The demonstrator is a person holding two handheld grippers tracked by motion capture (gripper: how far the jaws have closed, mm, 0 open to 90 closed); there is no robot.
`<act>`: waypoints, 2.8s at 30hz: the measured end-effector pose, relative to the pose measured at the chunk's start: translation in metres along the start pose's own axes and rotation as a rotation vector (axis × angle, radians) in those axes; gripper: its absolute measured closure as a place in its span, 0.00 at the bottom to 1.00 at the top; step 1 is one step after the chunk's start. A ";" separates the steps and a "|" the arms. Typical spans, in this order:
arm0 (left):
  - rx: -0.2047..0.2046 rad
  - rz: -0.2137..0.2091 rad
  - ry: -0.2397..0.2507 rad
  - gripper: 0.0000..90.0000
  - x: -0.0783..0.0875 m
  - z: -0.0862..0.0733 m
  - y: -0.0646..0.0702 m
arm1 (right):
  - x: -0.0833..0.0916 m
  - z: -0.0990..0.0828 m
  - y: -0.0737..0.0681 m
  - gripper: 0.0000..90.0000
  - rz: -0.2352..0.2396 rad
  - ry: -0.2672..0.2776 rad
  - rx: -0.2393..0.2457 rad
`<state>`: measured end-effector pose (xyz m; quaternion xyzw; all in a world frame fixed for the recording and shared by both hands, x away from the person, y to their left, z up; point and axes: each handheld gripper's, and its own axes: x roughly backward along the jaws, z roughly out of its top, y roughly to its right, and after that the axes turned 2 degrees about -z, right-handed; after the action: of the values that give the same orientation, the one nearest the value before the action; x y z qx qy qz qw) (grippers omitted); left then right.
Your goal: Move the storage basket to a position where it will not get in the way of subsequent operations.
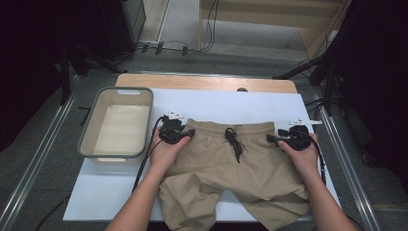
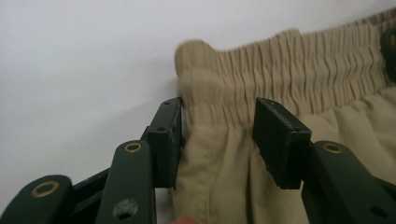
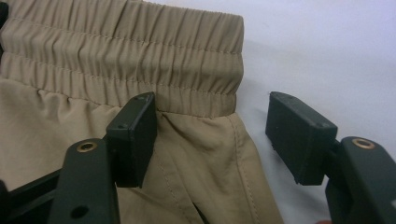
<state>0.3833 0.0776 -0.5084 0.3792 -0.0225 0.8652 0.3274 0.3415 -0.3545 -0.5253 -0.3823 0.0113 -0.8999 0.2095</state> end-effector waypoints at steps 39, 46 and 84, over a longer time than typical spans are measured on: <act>-0.064 -0.103 0.228 0.15 0.013 0.095 0.007 | 0.038 0.088 0.018 0.10 -0.160 0.182 -0.031; -0.102 -0.180 0.219 0.00 0.035 0.062 0.023 | 0.052 0.051 -0.015 0.01 -0.070 0.184 0.012; -0.173 -0.289 0.091 0.00 0.134 -0.120 0.060 | 0.051 -0.071 -0.187 0.39 0.137 0.049 0.208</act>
<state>0.2046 0.1389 -0.4916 0.3096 -0.0271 0.8200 0.4806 0.1914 -0.2132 -0.5073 -0.3348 -0.0509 -0.8888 0.3087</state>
